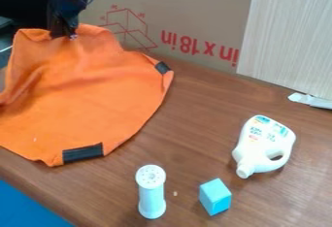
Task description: Unfolding the cloth from bottom right to top left
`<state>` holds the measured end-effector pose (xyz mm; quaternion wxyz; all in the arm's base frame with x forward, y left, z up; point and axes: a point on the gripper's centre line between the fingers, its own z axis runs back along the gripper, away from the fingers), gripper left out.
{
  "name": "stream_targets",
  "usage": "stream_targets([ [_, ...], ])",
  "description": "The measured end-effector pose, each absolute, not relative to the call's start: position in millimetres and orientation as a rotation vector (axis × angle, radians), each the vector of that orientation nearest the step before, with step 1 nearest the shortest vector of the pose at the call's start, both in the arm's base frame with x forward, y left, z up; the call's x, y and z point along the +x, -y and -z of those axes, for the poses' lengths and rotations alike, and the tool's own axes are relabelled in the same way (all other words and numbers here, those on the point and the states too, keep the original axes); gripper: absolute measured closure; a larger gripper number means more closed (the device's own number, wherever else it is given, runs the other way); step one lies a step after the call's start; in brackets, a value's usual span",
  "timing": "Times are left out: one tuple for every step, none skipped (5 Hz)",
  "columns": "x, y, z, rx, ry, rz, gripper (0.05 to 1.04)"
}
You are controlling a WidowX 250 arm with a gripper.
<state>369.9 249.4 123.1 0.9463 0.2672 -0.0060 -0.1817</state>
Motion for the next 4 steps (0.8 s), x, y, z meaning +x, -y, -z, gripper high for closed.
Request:
stream_targets([
  [372.4,-253.6,-122.4,0.51,0.019,0.506,1.028],
  [380.3,-249.9,-121.8,0.483,0.056,0.674,1.028],
  [384.6,-253.1,-121.8,0.484,0.093,0.779,1.006],
  [388.2,-250.0,-121.5,0.475,0.111,0.872,0.859],
])
